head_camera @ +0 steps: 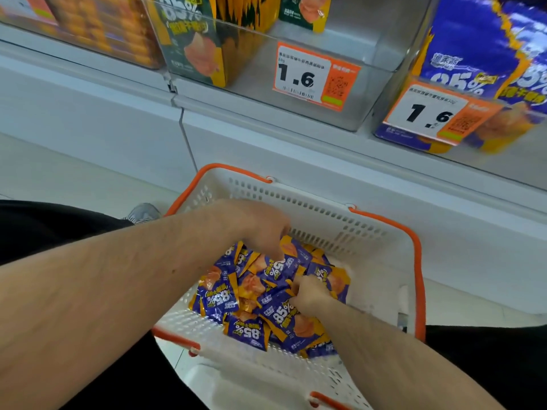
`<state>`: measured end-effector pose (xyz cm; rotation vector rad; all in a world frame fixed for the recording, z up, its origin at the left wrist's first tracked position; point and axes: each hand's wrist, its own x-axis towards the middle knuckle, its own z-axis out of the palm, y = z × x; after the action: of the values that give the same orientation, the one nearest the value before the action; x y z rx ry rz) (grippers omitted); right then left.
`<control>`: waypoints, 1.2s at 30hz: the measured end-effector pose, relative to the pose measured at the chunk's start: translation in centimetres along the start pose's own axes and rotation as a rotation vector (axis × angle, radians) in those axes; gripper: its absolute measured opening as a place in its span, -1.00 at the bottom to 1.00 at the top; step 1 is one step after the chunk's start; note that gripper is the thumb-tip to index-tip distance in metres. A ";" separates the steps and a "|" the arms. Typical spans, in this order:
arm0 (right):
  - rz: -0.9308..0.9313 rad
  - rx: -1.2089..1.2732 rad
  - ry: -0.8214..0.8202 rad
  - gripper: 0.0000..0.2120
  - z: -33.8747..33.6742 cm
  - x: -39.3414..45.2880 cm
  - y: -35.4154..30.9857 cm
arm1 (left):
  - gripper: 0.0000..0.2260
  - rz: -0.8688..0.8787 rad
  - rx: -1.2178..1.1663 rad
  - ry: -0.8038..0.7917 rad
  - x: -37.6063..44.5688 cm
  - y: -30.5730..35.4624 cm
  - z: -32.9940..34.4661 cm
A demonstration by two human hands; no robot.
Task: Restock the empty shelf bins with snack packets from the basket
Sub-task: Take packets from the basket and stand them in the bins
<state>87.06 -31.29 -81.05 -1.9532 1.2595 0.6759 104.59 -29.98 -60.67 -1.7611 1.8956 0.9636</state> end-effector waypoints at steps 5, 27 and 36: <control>-0.088 -0.018 -0.014 -0.73 -5.2 -1.5 -0.2 | -0.52 -0.039 -0.018 0.015 -0.8 0.3 -0.1; -0.461 0.857 0.694 -0.88 -28.6 -23.0 3.7 | -0.75 0.318 -0.702 0.774 0.0 11.2 -7.6; -0.410 0.796 1.348 -0.83 -33.0 -27.5 6.7 | -0.03 0.050 -0.227 1.415 0.9 13.0 -12.7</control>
<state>71.85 -43.97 -42.34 -1.7341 1.3592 -1.3844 94.04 -39.75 -49.57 -2.9249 2.5529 -0.3080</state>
